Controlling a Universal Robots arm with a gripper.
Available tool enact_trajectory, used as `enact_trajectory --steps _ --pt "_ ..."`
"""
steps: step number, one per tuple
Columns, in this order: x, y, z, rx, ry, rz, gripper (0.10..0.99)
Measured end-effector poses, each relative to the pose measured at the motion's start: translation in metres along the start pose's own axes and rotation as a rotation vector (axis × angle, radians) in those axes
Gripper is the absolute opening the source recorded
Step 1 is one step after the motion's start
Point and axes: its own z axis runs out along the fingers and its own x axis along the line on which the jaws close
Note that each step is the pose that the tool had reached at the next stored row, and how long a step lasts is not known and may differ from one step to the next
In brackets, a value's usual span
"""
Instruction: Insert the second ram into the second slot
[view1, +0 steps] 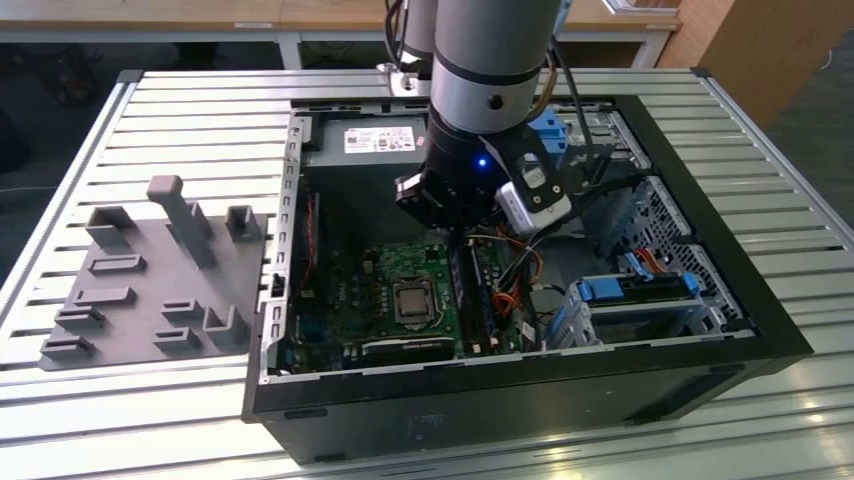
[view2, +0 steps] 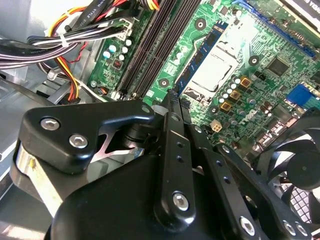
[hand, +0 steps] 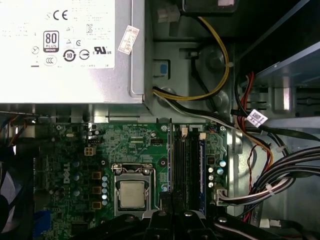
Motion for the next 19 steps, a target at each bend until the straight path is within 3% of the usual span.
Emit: enact_trajectory --steps 8,19 --pt "0.0000 -0.0026 0.0005 0.000 0.0000 0.000 0.122" --pt "-0.0029 -0.0041 0.0080 0.000 0.0008 0.000 0.122"
